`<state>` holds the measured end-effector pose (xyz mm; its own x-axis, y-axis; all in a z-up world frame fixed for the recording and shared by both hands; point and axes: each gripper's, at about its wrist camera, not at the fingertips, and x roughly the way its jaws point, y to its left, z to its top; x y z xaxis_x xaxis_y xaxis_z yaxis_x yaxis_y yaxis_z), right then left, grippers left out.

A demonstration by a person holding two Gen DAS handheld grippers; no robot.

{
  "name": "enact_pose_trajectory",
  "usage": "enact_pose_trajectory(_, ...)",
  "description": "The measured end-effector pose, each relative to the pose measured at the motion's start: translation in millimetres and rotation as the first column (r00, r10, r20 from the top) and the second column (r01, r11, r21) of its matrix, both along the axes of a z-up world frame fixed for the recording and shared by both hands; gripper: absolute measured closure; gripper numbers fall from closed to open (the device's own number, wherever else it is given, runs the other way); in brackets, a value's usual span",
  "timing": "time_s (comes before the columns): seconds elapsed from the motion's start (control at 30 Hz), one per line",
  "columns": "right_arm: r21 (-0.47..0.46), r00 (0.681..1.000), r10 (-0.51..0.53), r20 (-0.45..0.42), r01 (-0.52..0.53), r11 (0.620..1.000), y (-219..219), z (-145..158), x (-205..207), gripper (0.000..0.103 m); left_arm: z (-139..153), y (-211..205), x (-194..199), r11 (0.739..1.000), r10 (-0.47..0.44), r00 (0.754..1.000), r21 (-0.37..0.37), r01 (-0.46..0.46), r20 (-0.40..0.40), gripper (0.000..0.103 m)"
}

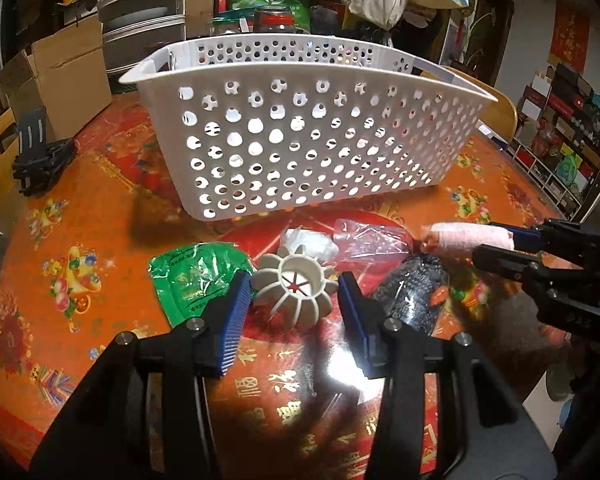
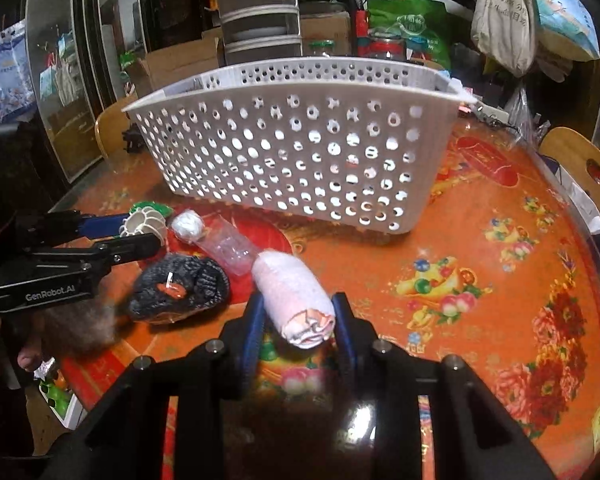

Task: Organize soft objects
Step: 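Carry the ball and towel into the basket and open both tools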

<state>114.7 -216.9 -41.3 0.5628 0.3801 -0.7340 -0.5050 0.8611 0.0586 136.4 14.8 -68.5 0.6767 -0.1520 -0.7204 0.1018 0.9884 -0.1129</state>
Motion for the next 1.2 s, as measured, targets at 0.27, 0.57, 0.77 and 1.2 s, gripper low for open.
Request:
enact_pose_trajectory(0.27, 0.033, 0.999, 0.003, 0.036, -0.004, 0.999, -1.8, 20.3, -13.1, 0.072, 11.4, 8.7, -10.0, 1.0, 0.016, 0.999, -0.021, -0.016, 0.028, 0.061)
enact_pose_trajectory(0.57, 0.033, 0.998, -0.006, 0.069, 0.004, 0.999, -5.6, 37.9, -20.8, 0.072, 26.7, 13.8, -20.0, 0.999, 0.025, 0.998, -0.024, -0.024, 0.053, 0.061)
enact_pose_trajectory(0.77, 0.031, 0.996, -0.005, 0.092, 0.002, 1.0, -7.3, 49.2, -25.7, 0.072, 37.8, 14.4, -25.5, 1.0, 0.022, 0.997, -0.024, -0.02, 0.072, 0.061)
enact_pose_trajectory(1.2, 0.041, 0.979, 0.0, 0.203, -0.008, 0.999, -10.5, 104.9, -32.8, 0.072, 85.8, 26.4, -38.8, 0.999, 0.032, 0.989, -0.008, -0.032, 0.144, 0.061)
